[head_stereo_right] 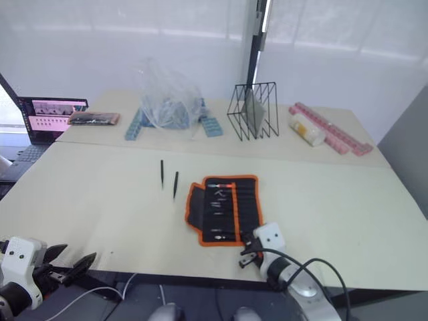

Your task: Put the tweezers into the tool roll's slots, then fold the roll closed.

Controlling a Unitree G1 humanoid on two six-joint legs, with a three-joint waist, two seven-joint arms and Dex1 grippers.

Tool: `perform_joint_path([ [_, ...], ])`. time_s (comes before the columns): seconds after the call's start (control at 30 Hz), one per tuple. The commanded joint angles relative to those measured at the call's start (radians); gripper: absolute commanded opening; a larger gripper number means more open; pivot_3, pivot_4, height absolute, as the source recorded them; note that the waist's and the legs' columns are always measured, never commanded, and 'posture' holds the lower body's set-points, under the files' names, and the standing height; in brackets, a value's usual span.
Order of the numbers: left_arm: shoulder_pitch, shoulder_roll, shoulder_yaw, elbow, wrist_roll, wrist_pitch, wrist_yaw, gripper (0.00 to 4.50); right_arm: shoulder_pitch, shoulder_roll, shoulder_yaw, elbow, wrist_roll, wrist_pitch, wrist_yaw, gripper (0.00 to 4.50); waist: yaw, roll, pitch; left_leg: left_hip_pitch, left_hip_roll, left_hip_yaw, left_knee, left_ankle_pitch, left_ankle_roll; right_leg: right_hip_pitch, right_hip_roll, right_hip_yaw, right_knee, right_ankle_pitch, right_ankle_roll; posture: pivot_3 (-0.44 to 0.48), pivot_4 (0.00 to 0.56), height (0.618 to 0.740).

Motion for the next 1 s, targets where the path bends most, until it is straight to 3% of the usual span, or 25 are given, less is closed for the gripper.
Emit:
perform_joint_path([
  [0.03, -0.033, 0.009, -0.046, -0.021, 0.001, -0.022, 0.048, 4.31, 0.006, -0.012, 0.011, 0.118, -0.025, 0.079, -0.009, 0.00, -0.003, 0.000, 0.000, 0.000, 0.000, 0.000, 0.000, 0.000, 0.000, 0.000, 0.002, 0.000, 0.000, 0.000, 0.000, 0.000, 0.150, 0.705],
  [0.23, -0.221, 0.029, -0.217, 0.060, 0.064, 0.031, 0.174, 4.31, -0.009, -0.001, 0.012, 0.130, -0.029, 0.076, -0.015, 0.00, -0.003, 0.000, 0.000, 0.001, -0.001, 0.002, 0.000, 0.000, 0.000, 0.000, 0.007, 0.000, 0.000, 0.004, 0.006, 0.000, 0.150, 0.705],
  [0.57, -0.590, -0.030, -0.476, 0.323, 0.164, 0.037, 0.343, 4.31, -0.025, 0.020, 0.004, 0.138, -0.037, 0.068, -0.033, 0.00, -0.021, -0.002, -0.001, -0.001, -0.001, 0.002, 0.000, 0.005, 0.008, 0.001, 0.011, 0.001, 0.003, 0.005, 0.005, 0.000, 0.150, 0.705],
  [1.0, -0.885, -0.146, -0.579, 0.725, 0.273, -0.083, 0.490, 4.31, -0.024, 0.033, -0.001, 0.132, -0.037, 0.069, -0.058, 0.00, -0.015, -0.003, -0.002, -0.001, -0.003, 0.001, 0.000, 0.006, 0.007, 0.002, 0.012, 0.001, 0.002, 0.007, 0.007, 0.000, 0.150, 0.705],
])
